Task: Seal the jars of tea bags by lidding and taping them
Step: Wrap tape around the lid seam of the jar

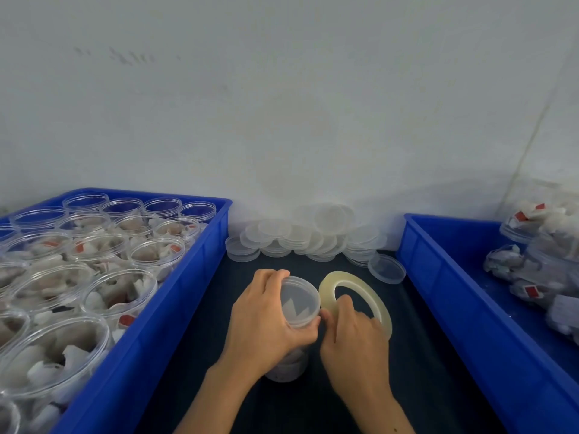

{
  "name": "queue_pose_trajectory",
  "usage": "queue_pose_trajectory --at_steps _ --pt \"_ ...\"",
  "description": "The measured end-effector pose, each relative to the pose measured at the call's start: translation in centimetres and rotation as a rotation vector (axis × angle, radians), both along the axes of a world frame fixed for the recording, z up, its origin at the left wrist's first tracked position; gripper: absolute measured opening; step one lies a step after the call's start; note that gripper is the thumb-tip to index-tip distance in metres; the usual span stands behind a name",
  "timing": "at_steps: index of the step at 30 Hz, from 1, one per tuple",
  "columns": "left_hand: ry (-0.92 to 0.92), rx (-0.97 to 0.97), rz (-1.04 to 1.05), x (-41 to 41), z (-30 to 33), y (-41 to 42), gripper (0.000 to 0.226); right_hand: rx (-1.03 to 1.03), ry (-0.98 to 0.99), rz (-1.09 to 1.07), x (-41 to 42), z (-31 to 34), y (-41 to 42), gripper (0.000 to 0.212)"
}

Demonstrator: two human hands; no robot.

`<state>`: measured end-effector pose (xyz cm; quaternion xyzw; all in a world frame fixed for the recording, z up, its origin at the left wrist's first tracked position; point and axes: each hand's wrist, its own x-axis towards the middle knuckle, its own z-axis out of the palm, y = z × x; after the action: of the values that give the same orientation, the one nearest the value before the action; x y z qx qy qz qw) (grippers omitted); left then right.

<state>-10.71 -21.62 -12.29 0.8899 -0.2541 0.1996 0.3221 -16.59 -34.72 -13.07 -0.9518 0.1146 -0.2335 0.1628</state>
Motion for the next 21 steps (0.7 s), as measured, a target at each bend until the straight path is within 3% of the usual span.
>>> queue_pose_trajectory --at_steps 5,11,21 --pt "-0.017 0.035 0.015 -0.2 0.2 -0.2 0.094 0.044 -0.025 0.007 0.3 0.2 -0.3 0.02" --pt "-0.002 0.05 -0.032 -0.5 0.8 0.0 0.071 0.077 -0.056 0.007 0.5 0.5 -0.4 0.02" --pt "0.005 0.071 -0.009 -0.5 0.7 -0.2 0.067 0.164 -0.063 -0.043 1.7 -0.1 -0.6 0.02"
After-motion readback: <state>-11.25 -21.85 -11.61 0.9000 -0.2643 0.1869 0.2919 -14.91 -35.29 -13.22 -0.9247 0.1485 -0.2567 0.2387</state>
